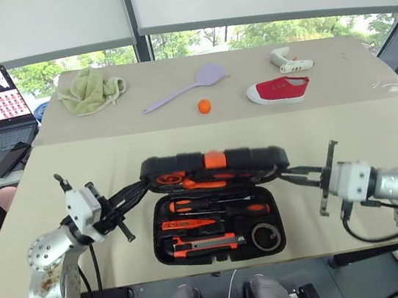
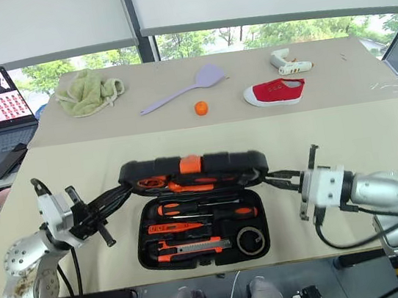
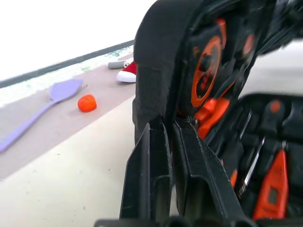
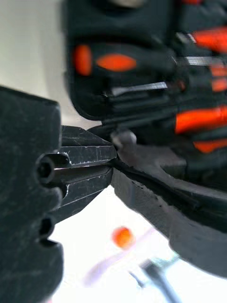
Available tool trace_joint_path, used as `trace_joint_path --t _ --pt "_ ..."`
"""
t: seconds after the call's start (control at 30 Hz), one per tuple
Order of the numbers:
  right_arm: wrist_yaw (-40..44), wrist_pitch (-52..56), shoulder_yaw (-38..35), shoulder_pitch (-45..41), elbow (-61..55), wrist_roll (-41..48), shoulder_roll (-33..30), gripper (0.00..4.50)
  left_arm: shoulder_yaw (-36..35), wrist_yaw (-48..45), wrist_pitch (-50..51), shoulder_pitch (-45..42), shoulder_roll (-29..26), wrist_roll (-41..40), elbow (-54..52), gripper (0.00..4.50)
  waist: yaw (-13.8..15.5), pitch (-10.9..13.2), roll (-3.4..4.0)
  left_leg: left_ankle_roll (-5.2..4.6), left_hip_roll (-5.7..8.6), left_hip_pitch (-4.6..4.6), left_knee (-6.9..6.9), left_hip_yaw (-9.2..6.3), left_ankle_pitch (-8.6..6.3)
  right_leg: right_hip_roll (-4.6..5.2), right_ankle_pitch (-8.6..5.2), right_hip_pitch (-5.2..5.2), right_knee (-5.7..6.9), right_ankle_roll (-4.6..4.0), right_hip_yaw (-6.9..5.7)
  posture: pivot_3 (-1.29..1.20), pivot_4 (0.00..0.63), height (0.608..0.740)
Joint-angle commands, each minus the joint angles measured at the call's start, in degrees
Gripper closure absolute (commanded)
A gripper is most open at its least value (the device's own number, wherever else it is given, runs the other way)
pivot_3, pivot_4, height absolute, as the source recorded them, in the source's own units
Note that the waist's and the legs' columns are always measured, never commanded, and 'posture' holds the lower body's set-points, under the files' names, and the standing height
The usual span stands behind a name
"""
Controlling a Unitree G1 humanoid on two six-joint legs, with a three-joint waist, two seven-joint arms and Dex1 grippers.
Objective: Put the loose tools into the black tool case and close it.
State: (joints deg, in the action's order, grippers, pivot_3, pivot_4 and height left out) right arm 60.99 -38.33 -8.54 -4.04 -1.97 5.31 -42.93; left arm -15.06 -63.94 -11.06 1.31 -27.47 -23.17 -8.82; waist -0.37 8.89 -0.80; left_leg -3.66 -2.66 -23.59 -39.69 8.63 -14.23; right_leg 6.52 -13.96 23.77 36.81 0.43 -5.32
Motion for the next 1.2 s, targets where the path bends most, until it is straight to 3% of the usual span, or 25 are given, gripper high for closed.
trace_joint_path --t 0.03,0.07,0.17,0.27,0.37,0.47,0.57,0.6,0.67,0.8,1.0,1.2 --pt "-0.76 -19.45 1.69 4.88 6.97 -3.05 -1.8 4.5 -0.27 -3.02 -8.25 5.66 -1.79 1.94 3.67 4.48 0.0 -0.01 0.01 -0.06 -0.01 0.21 0.01 0.0 -0.04 -0.01 -0.07 -0.21 -0.03 0.1 0.01 0.0 0.15 0.74" --pt "-0.91 -20.83 2.75 6.0 7.87 -2.16 -2.22 4.5 -0.1 -3.49 -8.94 6.69 -2.16 1.64 4.12 4.48 0.04 -0.02 0.02 -0.18 -0.05 0.44 0.03 -0.01 -0.16 0.0 -0.17 -0.43 -0.04 0.13 0.01 0.0 0.15 0.74" --pt "-0.23 -20.42 5.96 10.57 7.82 -0.41 -5.46 3.51 0.01 -5.34 -10.69 10.35 -4.53 1.22 5.27 3.54 -0.02 -0.06 0.06 -0.07 -0.16 0.74 0.05 -0.02 -0.74 0.05 -0.15 -0.66 -0.03 -0.13 0.12 0.0 0.15 0.74" --pt "-2.87 -19.18 3.81 13.65 7.69 0.4 -7.92 2.51 -2.55 -2.88 -6.82 11.24 -7.34 0.28 8.4 2.4 -0.04 -0.03 0.04 -0.49 -0.17 0.63 0.04 -0.04 -0.52 0.04 -0.16 -0.55 -0.02 -0.17 0.11 0.0 0.15 0.74" --pt "-4.24 -17.73 1.64 15.69 8.51 2.13 -10.17 1.37 -3.56 -1.49 -3.79 8.41 -9.42 -0.97 11.5 2.31 0.27 0.0 0.08 -0.42 -0.19 0.65 -0.02 -0.09 -0.57 0.11 -0.16 -0.52 0.0 -0.15 0.09 0.0 0.15 0.74" --pt "-4.42 -13.69 0.93 18.77 6.64 5.48 -12.23 1.37 -2.56 -2.26 -2.63 5.71 -10.88 -0.92 13.08 2.31 0.72 -0.01 0.08 -0.05 -0.19 0.76 -0.02 -0.2 -0.79 0.21 -0.26 -0.44 -0.06 -0.04 0.01 0.0 0.15 0.74" --pt "-1.24 -2.63 0.96 26.02 -0.91 14.04 -16.0 2.24 1.06 -3.18 0.52 -1.47 -11.58 -0.47 14.05 2.31 1.36 -0.02 0.13 -0.14 -0.17 0.71 -0.01 -0.19 -0.82 0.48 -0.14 -0.5 -0.04 -0.18 0.0 0.0 0.15 0.74" --pt "-0.9 1.34 1.75 27.96 -4.43 15.63 -16.8 2.7 2.94 -3.33 1.14 -4.62 -11.35 0.58 14.73 2.72 1.61 -0.02 0.12 -0.17 -0.14 0.58 -0.01 -0.19 -0.8 0.47 -0.14 -0.56 0.0 -0.17 -0.08 0.0 0.15 0.74" --pt "-0.62 8.38 4.94 30.22 -10.9 16.54 -17.72 3.14 7.2 -3.28 3.15 -12.0 -9.84 2.79 17.34 2.96 2.02 -0.02 0.09 -0.27 -0.14 0.52 -0.05 -0.21 -0.73 0.44 -0.13 -0.57 0.02 -0.17 -0.16 0.0 0.15 0.74" --pt "-1.04 20.23 8.86 30.0 -18.66 17.19 -17.9 4.47 12.66 -4.59 5.8 -19.67 -8.65 5.69 22.65 4.36 1.51 -0.08 0.03 -0.57 -0.15 0.46 -0.1 -0.24 -0.52 0.15 -0.04 -0.61 -0.05 -0.15 -0.09 0.0 0.15 0.74" --pt "-4.05 29.36 13.63 22.35 -22.76 13.35 -13.11 4.49 17.3 -5.19 4.72 -25.42 -8.74 10.49 30.03 4.44 0.89 0.0 -0.11 -0.59 -0.18 0.31 -0.09 -0.18 -0.52 -0.11 -0.05 -0.41 -0.05 -0.16 -0.07 0.0 0.15 0.74" --pt "-7.64 32.01 12.66 11.6 -18.52 10.1 -5.67 4.49 17.61 -7.31 10.04 -23.03 -8.59 7.66 25.49 4.44 0.57 0.15 -0.35 -0.49 -0.23 0.16 -0.13 -0.19 -0.45 -0.15 -0.05 -0.19 0.01 -0.18 -0.04 0.0 0.15 0.74"
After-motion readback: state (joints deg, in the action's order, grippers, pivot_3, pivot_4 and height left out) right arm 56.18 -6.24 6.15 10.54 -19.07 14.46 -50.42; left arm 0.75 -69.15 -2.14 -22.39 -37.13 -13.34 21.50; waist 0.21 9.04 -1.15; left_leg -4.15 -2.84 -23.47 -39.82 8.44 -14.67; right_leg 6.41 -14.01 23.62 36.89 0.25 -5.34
